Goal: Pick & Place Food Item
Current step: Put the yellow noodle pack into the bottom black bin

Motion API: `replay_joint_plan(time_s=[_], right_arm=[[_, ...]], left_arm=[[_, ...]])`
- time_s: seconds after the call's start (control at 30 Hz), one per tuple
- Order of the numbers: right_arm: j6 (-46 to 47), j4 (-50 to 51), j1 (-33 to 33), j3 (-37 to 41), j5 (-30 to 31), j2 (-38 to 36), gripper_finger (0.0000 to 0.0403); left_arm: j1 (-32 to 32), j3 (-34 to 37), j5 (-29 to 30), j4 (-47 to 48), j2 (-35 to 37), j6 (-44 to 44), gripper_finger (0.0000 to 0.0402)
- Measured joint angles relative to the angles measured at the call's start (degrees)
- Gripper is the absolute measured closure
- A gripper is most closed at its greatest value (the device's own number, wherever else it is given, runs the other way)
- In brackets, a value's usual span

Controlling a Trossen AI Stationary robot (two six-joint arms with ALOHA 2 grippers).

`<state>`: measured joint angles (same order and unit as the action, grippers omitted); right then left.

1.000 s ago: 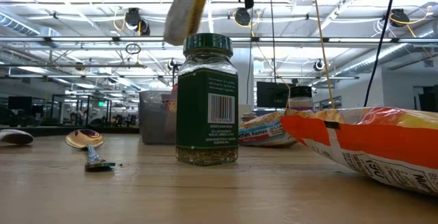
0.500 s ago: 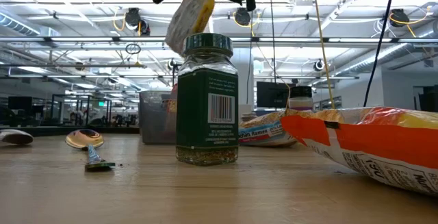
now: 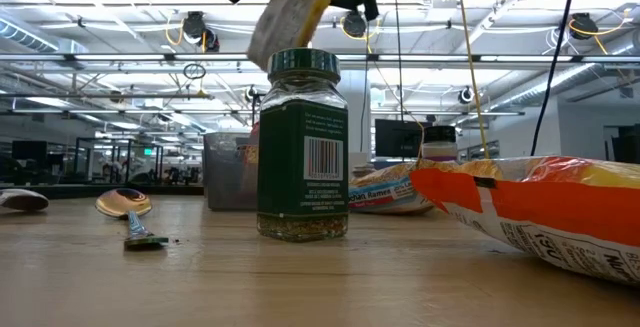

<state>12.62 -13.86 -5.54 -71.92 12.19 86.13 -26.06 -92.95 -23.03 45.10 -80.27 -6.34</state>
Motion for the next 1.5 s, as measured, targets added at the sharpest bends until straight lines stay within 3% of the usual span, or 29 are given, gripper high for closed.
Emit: replay_joint_plan(time_s=[0.33,0.73,1.03,1.5], right_arm=[[0.11,-0.05,0.0,0.02,-0.17,0.0,0.0246],[0.17,0.06,0.0,0.04,-0.21,0.0,0.03],[0.16,0.66,0.0,0.04,-0.22,0.0,0.0391],[0.2,0.89,0.02,0.09,-0.49,-0.03,0.0402]], left_arm=[[0.0,0.0,-0.94,0.02,0.0,-0.2,0.0401],[0.53,0.0,-0.98,-0.25,0.0,-0.18,0.0401],[1.77,0.0,-1.01,-1.77,0.0,-0.12,0.0401],[1.58,0.0,-0.98,-2.79,0.09,2.8,0.0358]])
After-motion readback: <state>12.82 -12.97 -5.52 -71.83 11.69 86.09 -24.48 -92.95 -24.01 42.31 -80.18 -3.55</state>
